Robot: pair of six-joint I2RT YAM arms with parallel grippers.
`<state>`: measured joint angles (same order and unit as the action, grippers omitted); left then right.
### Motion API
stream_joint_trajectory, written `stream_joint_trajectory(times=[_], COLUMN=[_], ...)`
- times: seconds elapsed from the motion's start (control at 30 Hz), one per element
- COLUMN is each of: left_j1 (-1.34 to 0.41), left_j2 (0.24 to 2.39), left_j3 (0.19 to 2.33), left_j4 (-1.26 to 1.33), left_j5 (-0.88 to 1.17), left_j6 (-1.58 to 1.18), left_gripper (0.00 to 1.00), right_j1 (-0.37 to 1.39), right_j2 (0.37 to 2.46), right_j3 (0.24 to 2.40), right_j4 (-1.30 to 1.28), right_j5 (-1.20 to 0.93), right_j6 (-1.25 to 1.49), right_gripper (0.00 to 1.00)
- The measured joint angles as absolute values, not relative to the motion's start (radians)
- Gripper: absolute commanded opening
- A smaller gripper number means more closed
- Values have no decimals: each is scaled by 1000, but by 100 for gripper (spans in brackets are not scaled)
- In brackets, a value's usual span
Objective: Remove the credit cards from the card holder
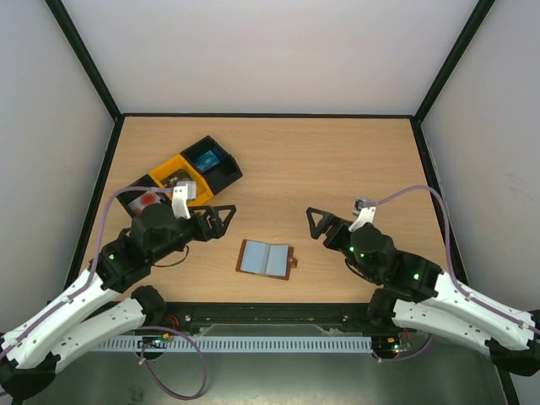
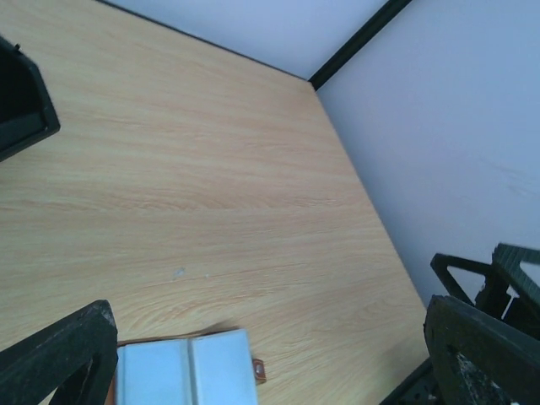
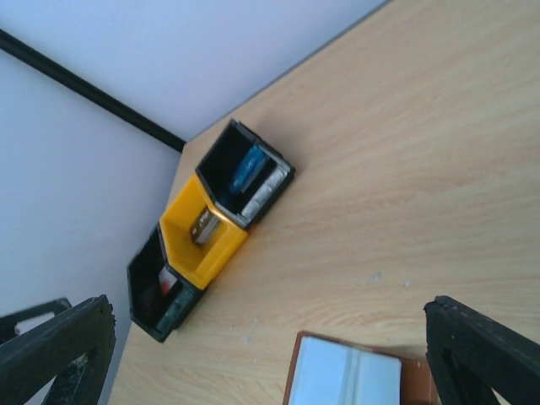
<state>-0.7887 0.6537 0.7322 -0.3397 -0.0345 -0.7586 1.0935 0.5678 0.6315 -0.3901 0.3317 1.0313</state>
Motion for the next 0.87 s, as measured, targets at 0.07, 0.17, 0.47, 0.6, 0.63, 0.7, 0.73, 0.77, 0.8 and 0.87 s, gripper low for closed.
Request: stream_joint_trajectory(times=[0.07,0.17,0.47,0.6,0.63,0.7,0.73,0.77,0.8,0.87], left_j1=[-789,-789,-789,-789,-789,-789,-789,-789,-789,-789], left_j2=[626,587,535,540,539,538,537,535,534,529], left_j3=[736,736,702,692,692,692,692,692,692,692], left_j4=[-347,-363,-366,-374,-373,-375,-376,-377,-378,-380], left_j5=[-23,-17,-25,-35,-39,-52,-57,-61,-63,-68], left_j6=[-744,-732,-726,-730,-732,-737,-741,-743,-744,-748], left_gripper=[100,100,100,100,100,100,100,100,100,100], right_j1=[1093,1093,1093,1093,1093,1093,1093,1093,1093,1093], right_j2=[563,544,490,469,465,459,457,456,456,455], right_j3=[679,715,702,669,661,648,643,640,638,636], right_j4=[-425,-458,-498,-499,-499,-501,-501,-503,-503,-503], right_j5=[361,401,444,442,440,437,435,431,429,425], right_j6=[1013,989,970,976,979,982,985,988,989,992], right_gripper=[98,97,98,98,98,98,98,98,98,98])
